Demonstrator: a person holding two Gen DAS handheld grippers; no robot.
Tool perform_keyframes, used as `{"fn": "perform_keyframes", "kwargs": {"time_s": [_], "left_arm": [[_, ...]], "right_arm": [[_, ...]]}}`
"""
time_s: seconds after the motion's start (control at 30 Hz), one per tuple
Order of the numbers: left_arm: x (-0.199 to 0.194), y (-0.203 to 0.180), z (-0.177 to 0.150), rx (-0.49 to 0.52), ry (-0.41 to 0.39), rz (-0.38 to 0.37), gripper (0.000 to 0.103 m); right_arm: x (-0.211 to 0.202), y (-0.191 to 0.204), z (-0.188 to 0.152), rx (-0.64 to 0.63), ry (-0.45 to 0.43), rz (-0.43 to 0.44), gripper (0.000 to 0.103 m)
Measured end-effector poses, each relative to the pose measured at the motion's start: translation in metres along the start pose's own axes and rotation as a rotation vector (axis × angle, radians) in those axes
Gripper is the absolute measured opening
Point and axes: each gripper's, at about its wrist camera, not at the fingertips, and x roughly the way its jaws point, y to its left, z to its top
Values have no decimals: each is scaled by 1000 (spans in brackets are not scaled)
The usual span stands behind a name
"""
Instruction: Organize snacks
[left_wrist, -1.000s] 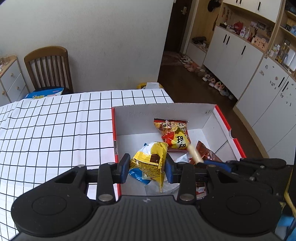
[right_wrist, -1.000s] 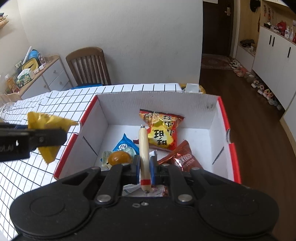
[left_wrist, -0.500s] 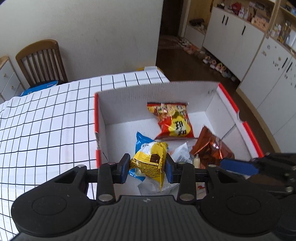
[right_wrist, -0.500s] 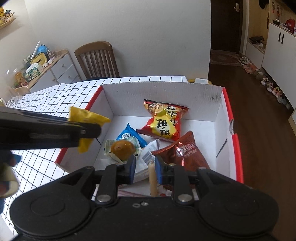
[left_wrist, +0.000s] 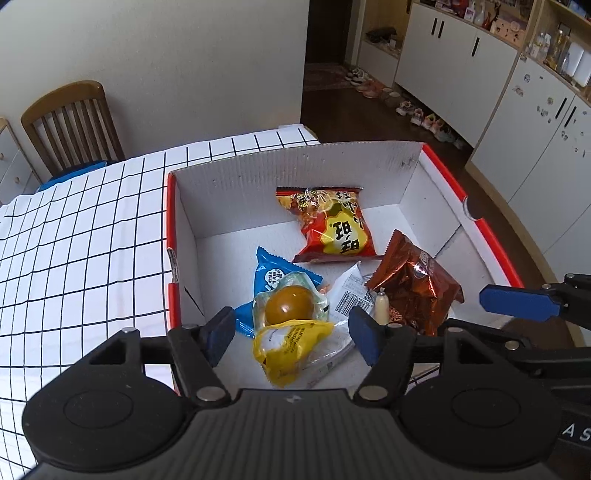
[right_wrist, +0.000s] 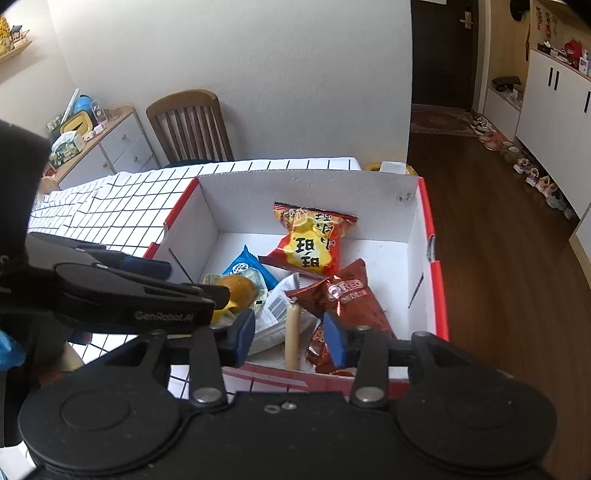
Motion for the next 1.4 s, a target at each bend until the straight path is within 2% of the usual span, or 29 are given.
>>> {"fn": "perform_keyframes", "kwargs": {"time_s": [0.27, 0.6, 0.93, 1.03, 1.2, 1.27, 1.3, 1.4], "left_arm": [[-19, 4, -9, -8, -37, 2, 67], [-59, 4, -23, 4, -118, -9, 67], [-108, 8, -38, 20, -219, -61, 67], [-122, 11, -45, 14, -249, -79, 75], [-140, 17, -54, 13, -285, -88, 77], [-146, 18, -58, 16, -296, -88, 80], [-149, 19, -60, 17, -300, -89, 83], [-156, 21, -66, 17, -309, -96, 83]], "right_arm": [[-14, -6, -5, 15, -28, 0, 58], [-36, -1, -8, 2, -74, 8, 66], [-66, 15, -12, -26, -171, 19, 81], [-76, 21, -14, -39, -202, 35, 86], [-91, 32, -18, -46, -251, 61, 90], [-97, 36, -20, -43, -275, 67, 98], [-101, 38, -21, -43, -288, 70, 99], [-110, 43, -25, -47, -319, 69, 103]]}}
